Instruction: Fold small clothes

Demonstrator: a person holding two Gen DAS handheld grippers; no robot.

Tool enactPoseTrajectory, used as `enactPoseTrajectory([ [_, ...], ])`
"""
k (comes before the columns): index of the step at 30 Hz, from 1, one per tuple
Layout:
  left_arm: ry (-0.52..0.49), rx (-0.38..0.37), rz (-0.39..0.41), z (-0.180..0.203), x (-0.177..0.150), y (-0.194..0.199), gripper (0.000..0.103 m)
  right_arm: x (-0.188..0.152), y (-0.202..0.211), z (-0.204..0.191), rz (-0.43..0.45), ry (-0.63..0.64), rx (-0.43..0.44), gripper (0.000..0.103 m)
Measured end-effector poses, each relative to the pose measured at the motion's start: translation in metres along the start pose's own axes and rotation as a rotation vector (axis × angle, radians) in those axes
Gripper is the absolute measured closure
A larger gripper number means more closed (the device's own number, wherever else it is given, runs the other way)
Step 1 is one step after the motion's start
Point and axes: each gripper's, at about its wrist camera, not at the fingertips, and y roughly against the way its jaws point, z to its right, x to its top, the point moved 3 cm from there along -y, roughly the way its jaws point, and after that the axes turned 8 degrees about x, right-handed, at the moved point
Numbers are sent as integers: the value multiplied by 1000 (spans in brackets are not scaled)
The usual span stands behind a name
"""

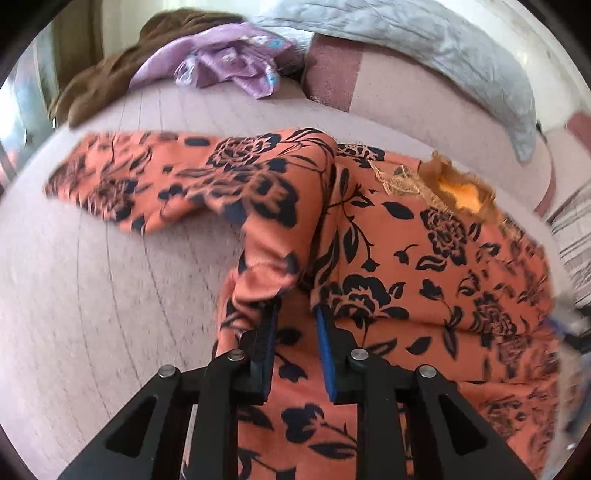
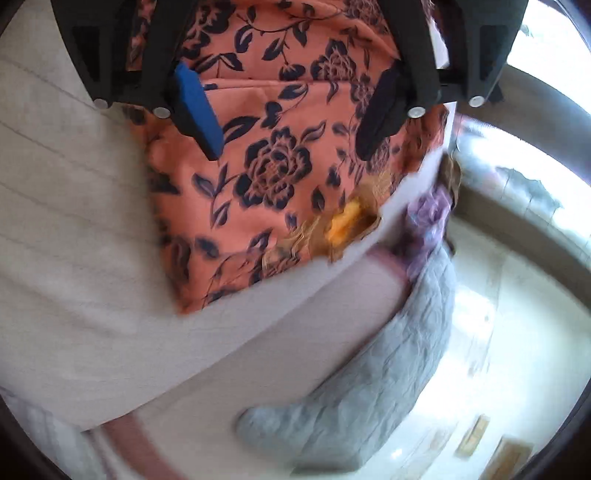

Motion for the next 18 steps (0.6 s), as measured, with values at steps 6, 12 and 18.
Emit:
enactPoseTrajectory([
  [6, 244, -151, 98, -78, 6, 47, 32, -11, 23, -22, 125, 73, -114, 25],
  [12, 718, -259, 68, -204, 28, 15, 33, -94, 11, -55, 52, 300, -182, 16],
  [18, 931, -314, 62, -265, 63, -21, 33, -111, -6, -45, 29, 315, -229, 14],
])
